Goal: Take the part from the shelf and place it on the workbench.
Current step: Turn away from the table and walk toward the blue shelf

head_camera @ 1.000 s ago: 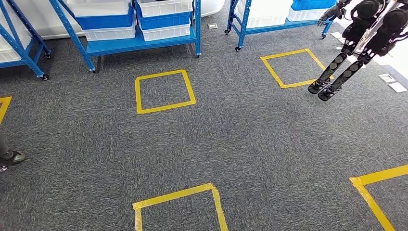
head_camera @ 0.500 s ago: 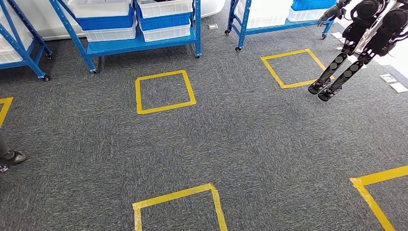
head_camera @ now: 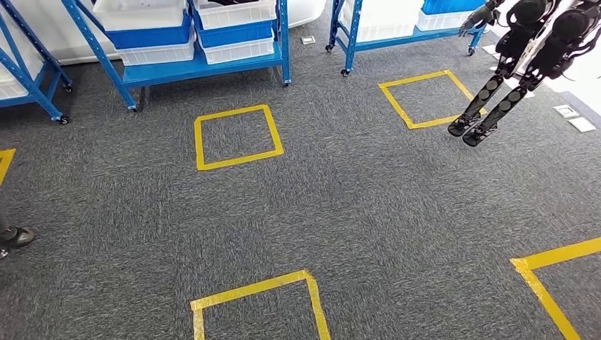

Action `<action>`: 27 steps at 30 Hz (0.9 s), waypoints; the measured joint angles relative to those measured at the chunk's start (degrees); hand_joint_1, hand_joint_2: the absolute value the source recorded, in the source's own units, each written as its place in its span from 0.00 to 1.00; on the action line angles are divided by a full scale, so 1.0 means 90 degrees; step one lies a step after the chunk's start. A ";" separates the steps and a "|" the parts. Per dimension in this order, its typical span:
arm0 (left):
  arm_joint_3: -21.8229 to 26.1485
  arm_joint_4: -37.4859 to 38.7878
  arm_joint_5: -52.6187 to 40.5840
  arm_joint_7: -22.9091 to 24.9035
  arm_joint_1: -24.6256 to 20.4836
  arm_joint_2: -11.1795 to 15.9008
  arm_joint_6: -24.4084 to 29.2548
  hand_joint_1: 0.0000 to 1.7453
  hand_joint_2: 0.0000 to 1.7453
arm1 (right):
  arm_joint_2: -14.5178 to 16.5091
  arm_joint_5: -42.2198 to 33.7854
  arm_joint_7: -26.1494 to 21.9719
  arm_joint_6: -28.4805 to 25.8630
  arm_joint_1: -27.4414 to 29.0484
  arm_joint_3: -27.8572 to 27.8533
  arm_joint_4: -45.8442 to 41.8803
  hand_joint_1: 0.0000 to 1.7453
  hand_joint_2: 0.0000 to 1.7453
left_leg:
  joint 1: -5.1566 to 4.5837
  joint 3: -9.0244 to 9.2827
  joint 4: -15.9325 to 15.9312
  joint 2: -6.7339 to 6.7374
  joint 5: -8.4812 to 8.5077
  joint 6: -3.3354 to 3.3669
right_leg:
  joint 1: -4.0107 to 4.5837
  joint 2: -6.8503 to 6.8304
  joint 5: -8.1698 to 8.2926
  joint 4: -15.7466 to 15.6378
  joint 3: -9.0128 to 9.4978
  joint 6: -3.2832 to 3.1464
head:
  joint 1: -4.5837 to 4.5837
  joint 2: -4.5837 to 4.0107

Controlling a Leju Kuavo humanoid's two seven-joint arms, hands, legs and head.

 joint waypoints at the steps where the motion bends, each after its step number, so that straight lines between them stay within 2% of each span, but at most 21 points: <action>1: -0.0006 0.0000 0.0000 0.0001 0.0001 0.0003 -0.0001 0.00 0.00 | 0.0002 0.0000 -0.0004 -0.0001 0.0001 0.0002 0.0001 0.00 0.00 | 0.0002 -0.0001 0.0000 -0.0013 -0.0004 -0.0039 | 0.0023 -0.0006 0.0006 0.0009 0.0002 -0.0077 | 0.0002 0.0000; 3: -0.0017 0.0000 0.0000 0.0002 0.0008 0.0004 -0.0001 0.00 0.00 | -0.0002 0.0001 -0.0012 -0.0001 0.0003 0.0005 0.0001 0.00 0.00 | 0.0042 -0.0015 0.0056 0.0003 -0.0049 -0.0088 | 0.0022 -0.0037 0.0017 0.0031 0.0009 -0.0202 | -0.0007 0.0000; 4: -0.0021 0.0000 0.0000 0.0002 0.0008 0.0007 0.0000 0.00 0.00 | -0.0002 0.0004 -0.0018 -0.0001 0.0006 0.0006 0.0001 0.00 0.00 | 0.0056 -0.0082 0.0216 0.0045 -0.0160 -0.0102 | 0.0023 -0.0053 0.0021 0.0026 0.0011 -0.0255 | -0.0016 0.0000; 5: -0.0025 0.0000 0.0001 0.0002 0.0006 0.0009 0.0001 0.00 0.00 | -0.0003 0.0010 -0.0025 0.0000 0.0007 0.0007 0.0001 0.00 0.00 | 0.0061 -0.0209 0.0502 0.0094 -0.0335 -0.0109 | 0.0035 -0.0074 0.0025 0.0022 0.0013 -0.0300 | -0.0022 0.0000; 7: -0.0031 0.0000 0.0007 0.0002 0.0003 0.0010 0.0001 0.00 0.00 | -0.0005 0.0028 -0.0039 0.0001 0.0011 0.0012 0.0001 0.00 0.00 | 0.0045 -0.0626 0.1370 0.0159 -0.0771 -0.0102 | 0.0092 -0.0124 0.0015 0.0023 0.0008 -0.0369 | -0.0031 0.0000; 8: -0.0033 0.0000 0.0012 0.0002 0.0009 0.0010 0.0001 0.00 0.00 | -0.0007 0.0036 -0.0043 0.0002 0.0013 0.0014 0.0001 0.00 0.00 | 0.0037 -0.0812 0.1730 0.0163 -0.0896 -0.0090 | 0.0124 -0.0150 0.0008 0.0024 0.0007 -0.0388 | -0.0030 0.0000; 9: -0.0035 0.0000 0.0016 0.0002 0.0016 0.0010 0.0001 0.00 0.00 | -0.0007 0.0043 -0.0047 0.0002 0.0013 0.0017 0.0001 0.00 0.00 | 0.0027 -0.0912 0.1904 0.0166 -0.0907 -0.0068 | 0.0153 -0.0175 0.0001 0.0024 0.0009 -0.0406 | -0.0030 0.0000; 10: -0.0036 0.0000 0.0022 0.0002 0.0022 0.0010 0.0002 0.00 0.00 | -0.0007 0.0044 -0.0049 0.0003 0.0013 0.0020 0.0001 0.00 0.00 | 0.0010 -0.0882 0.1815 0.0174 -0.0785 -0.0030 | 0.0180 -0.0199 -0.0004 0.0024 0.0018 -0.0415 | -0.0030 0.0000; 11: -0.0037 0.0000 0.0028 0.0002 0.0024 0.0010 0.0002 0.00 0.00 | -0.0006 0.0046 -0.0050 0.0003 0.0013 0.0025 0.0001 0.00 0.00 | -0.0015 -0.0736 0.1501 0.0193 -0.0574 0.0022 | 0.0203 -0.0224 -0.0011 0.0024 0.0033 -0.0424 | -0.0030 0.0000; 13: -0.0038 0.0000 0.0036 0.0002 0.0010 0.0017 0.0004 0.00 0.00 | 0.0001 0.0046 -0.0055 0.0003 0.0010 0.0042 0.0003 0.00 0.00 | -0.0095 -0.0317 0.0653 0.0315 -0.0182 0.0144 | 0.0249 -0.0274 -0.0026 0.0028 0.0061 -0.0430 | -0.0027 0.0000; 14: -0.0039 -0.0001 0.0037 0.0002 -0.0002 0.0021 0.0005 0.00 0.00 | 0.0004 0.0046 -0.0060 0.0003 0.0008 0.0054 0.0004 0.00 0.00 | -0.0133 -0.0184 0.0367 0.0366 -0.0087 0.0179 | 0.0265 -0.0299 -0.0034 0.0031 0.0063 -0.0424 | -0.0027 0.0000; 15: -0.0041 -0.0002 0.0038 0.0002 -0.0011 0.0025 0.0005 0.00 0.00 | 0.0007 0.0046 -0.0064 0.0003 0.0006 0.0066 0.0005 0.00 0.00 | -0.0167 -0.0127 0.0224 0.0397 -0.0059 0.0197 | 0.0276 -0.0327 -0.0040 0.0031 0.0062 -0.0411 | -0.0024 0.0000; 17: -0.0044 -0.0004 0.0047 0.0002 -0.0009 0.0031 0.0007 0.00 0.00 | 0.0003 0.0047 -0.0070 0.0003 0.0004 0.0089 0.0006 0.00 0.00 | -0.0196 -0.0134 0.0168 0.0348 -0.0043 0.0207 | 0.0282 -0.0391 -0.0046 0.0020 0.0066 -0.0371 | -0.0024 0.0000; 19: -0.0047 -0.0005 0.0056 0.0002 0.0006 0.0030 0.0008 0.00 0.00 | -0.0009 0.0049 -0.0071 0.0003 0.0003 0.0105 0.0007 0.00 0.00 | -0.0166 -0.0086 0.0069 0.0288 0.0025 0.0246 | 0.0299 -0.0404 -0.0114 0.0111 0.0020 -0.0324 | -0.0019 0.0000; 20: -0.0048 -0.0005 0.0057 0.0001 0.0004 0.0026 0.0008 0.00 0.00 | -0.0012 0.0050 -0.0073 0.0003 0.0003 0.0110 0.0009 0.00 0.00 | -0.0145 -0.0064 0.0017 0.0264 0.0064 0.0267 | 0.0299 -0.0363 -0.0226 0.0303 -0.0080 -0.0315 | -0.0012 0.0000; 23: -0.0049 -0.0007 0.0059 -0.0001 -0.0006 0.0015 0.0008 0.00 0.00 | -0.0016 0.0057 -0.0076 0.0003 0.0017 0.0114 0.0011 0.00 0.00 | -0.0131 -0.0070 -0.0022 0.0168 0.0106 0.0291 | 0.0231 -0.0187 -0.0723 0.1495 -0.0674 -0.0317 | 0.0001 0.0000; 24: -0.0049 -0.0007 0.0060 0.0000 0.0000 0.0013 0.0008 0.00 0.00 | -0.0021 0.0058 -0.0075 0.0003 0.0026 0.0114 0.0011 0.00 0.00 | -0.0127 -0.0075 -0.0019 0.0127 0.0106 0.0289 | 0.0208 -0.0165 -0.0785 0.1764 -0.0807 -0.0288 | 0.0001 0.0000; 25: -0.0049 -0.0007 0.0062 0.0000 0.0006 0.0010 0.0008 0.00 0.00 | -0.0025 0.0059 -0.0075 0.0003 0.0032 0.0114 0.0011 0.00 0.00 | -0.0120 -0.0072 -0.0016 0.0082 0.0106 0.0283 | 0.0180 -0.0157 -0.0727 0.1758 -0.0806 -0.0230 | 0.0002 0.0000; 26: -0.0050 -0.0007 0.0064 0.0000 0.0010 0.0007 0.0008 0.00 0.00 | -0.0029 0.0060 -0.0075 0.0003 0.0036 0.0114 0.0011 0.00 0.00 | -0.0108 -0.0064 -0.0012 0.0036 0.0103 0.0271 | 0.0147 -0.0149 -0.0587 0.1522 -0.0693 -0.0162 | 0.0002 0.0000; 27: -0.0050 -0.0007 0.0065 0.0000 0.0010 0.0002 0.0008 0.00 0.00 | -0.0033 0.0063 -0.0075 0.0003 0.0037 0.0114 0.0012 0.00 0.00 | -0.0097 -0.0055 -0.0005 -0.0011 0.0097 0.0247 | 0.0104 -0.0111 -0.0393 0.1086 -0.0481 -0.0087 | 0.0004 0.0000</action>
